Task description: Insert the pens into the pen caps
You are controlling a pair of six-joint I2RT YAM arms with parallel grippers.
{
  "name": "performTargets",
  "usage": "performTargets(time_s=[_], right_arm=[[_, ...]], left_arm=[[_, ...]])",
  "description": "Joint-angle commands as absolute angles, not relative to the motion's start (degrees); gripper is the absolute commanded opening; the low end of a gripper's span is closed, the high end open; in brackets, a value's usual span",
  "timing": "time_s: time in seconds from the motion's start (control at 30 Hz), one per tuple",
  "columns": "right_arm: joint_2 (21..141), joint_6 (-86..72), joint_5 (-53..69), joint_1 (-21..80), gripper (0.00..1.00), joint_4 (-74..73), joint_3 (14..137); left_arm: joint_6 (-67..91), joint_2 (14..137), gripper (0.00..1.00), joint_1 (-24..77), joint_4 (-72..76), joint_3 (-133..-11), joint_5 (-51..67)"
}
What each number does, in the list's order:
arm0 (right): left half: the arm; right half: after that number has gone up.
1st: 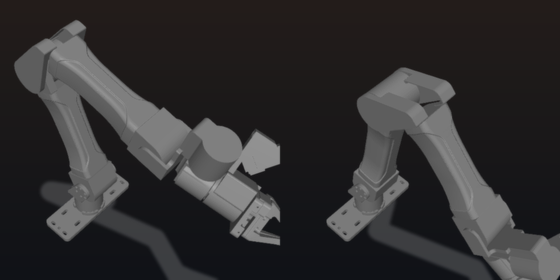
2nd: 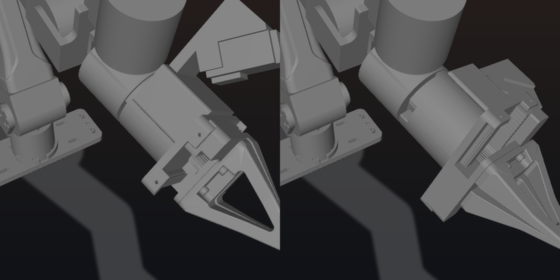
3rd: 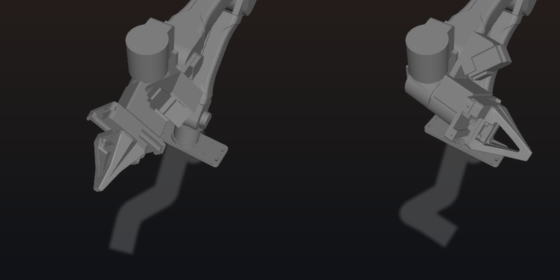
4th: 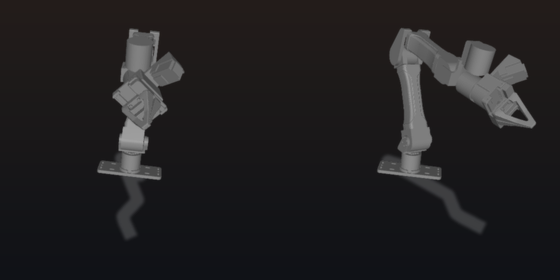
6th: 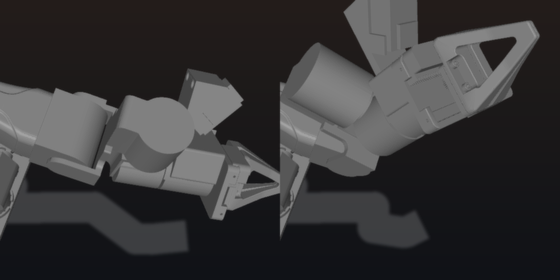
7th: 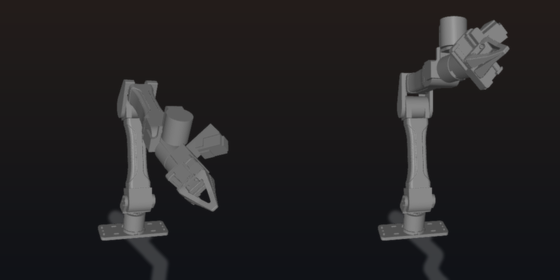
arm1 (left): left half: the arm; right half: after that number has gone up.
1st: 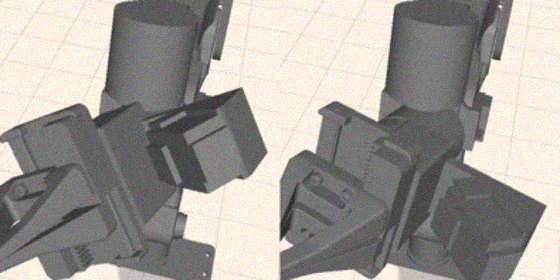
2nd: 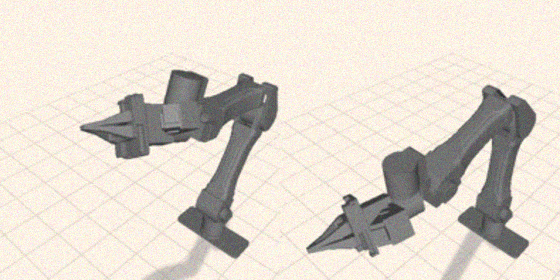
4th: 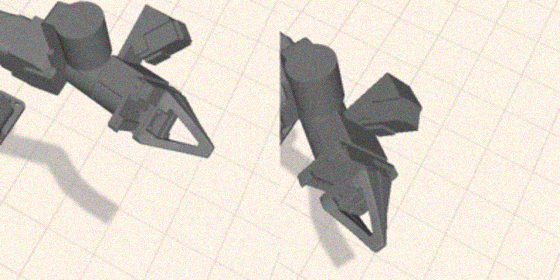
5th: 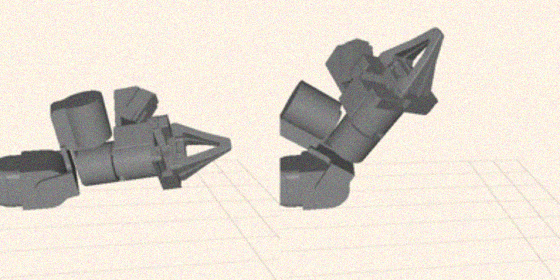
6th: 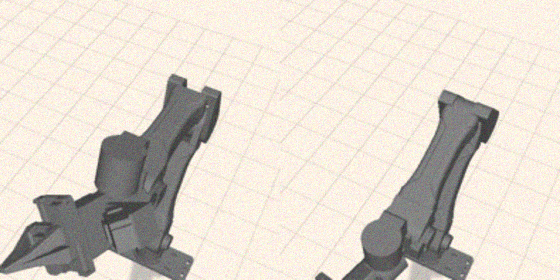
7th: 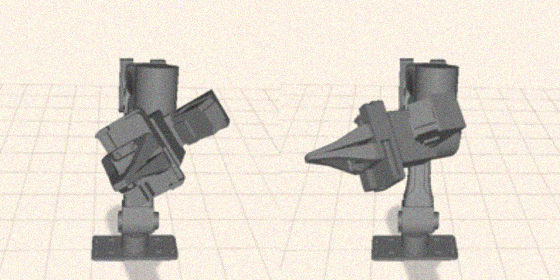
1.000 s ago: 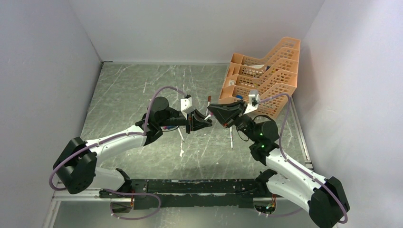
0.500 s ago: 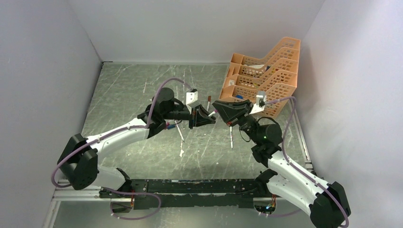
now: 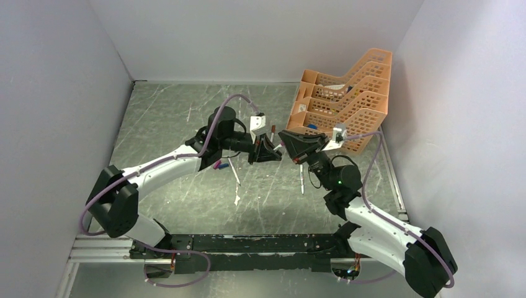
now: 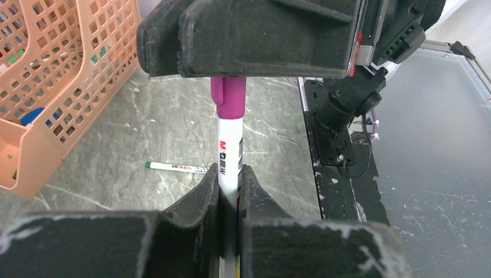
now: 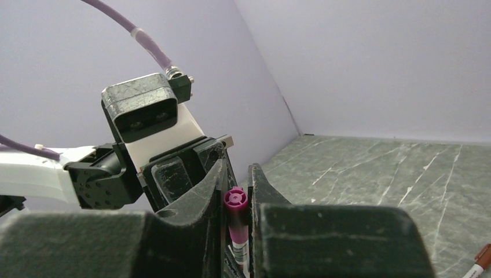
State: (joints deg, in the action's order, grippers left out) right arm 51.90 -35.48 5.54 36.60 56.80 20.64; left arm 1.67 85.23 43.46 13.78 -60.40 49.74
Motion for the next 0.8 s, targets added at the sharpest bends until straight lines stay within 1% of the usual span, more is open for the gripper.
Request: performTargets(time_s=[0.0, 0.1, 0.2, 0.27, 0.3, 0.33, 0.4, 0.47, 0.57, 0.67, 0.77], right_arm=[[57.90, -38.61, 20.96, 43.14, 0.00, 42.69, 15.15], [55.73, -40.38, 19.47, 43.16, 0.00, 45.65, 14.53], [50.41, -40.50, 16.88, 42.07, 0.01, 43.94, 16.42], [46.27, -39.97, 13.82, 40.98, 0.16, 42.00, 18.07], [44.18, -39.56, 11.16, 40.36, 0.28, 39.93, 19.27], [41.76, -39.01, 7.27, 39.78, 0.33, 35.79, 21.06], [36.65, -36.96, -5.14, 39.47, 0.40, 24.53, 24.74], [30.53, -34.40, -15.87, 39.47, 0.41, 16.77, 27.49], [24.91, -31.61, -27.29, 39.47, 0.41, 6.06, 30.79], [21.43, -30.86, -32.67, 39.50, 0.39, -1.34, 31.33], [19.62, -32.45, -32.50, 39.47, 0.38, -4.94, 29.95]], left_arm=[[-0.28, 84.81, 0.07, 45.26, 28.98, -70.54, 48.14], [-0.76, 84.46, 0.07, 45.23, 28.08, -68.83, 47.79], [0.31, 82.68, 0.07, 45.26, 29.20, -63.21, 48.18], [0.73, 80.93, 0.07, 45.22, 29.24, -59.63, 48.44], [0.55, 80.39, 0.07, 45.16, 28.51, -58.24, 48.21], [0.19, 79.91, 0.07, 45.17, 27.46, -56.91, 47.87], [-0.22, 79.56, 0.07, 45.11, 25.40, -54.71, 45.44], [1.09, 79.77, 0.07, 44.93, 26.36, -51.92, 42.52], [5.45, 82.09, 0.07, 44.50, 29.92, -49.11, 36.55], [10.12, 87.70, 0.07, 44.21, 28.32, -52.15, 28.66], [13.74, 93.21, 0.07, 44.27, 23.42, -57.99, 18.10]])
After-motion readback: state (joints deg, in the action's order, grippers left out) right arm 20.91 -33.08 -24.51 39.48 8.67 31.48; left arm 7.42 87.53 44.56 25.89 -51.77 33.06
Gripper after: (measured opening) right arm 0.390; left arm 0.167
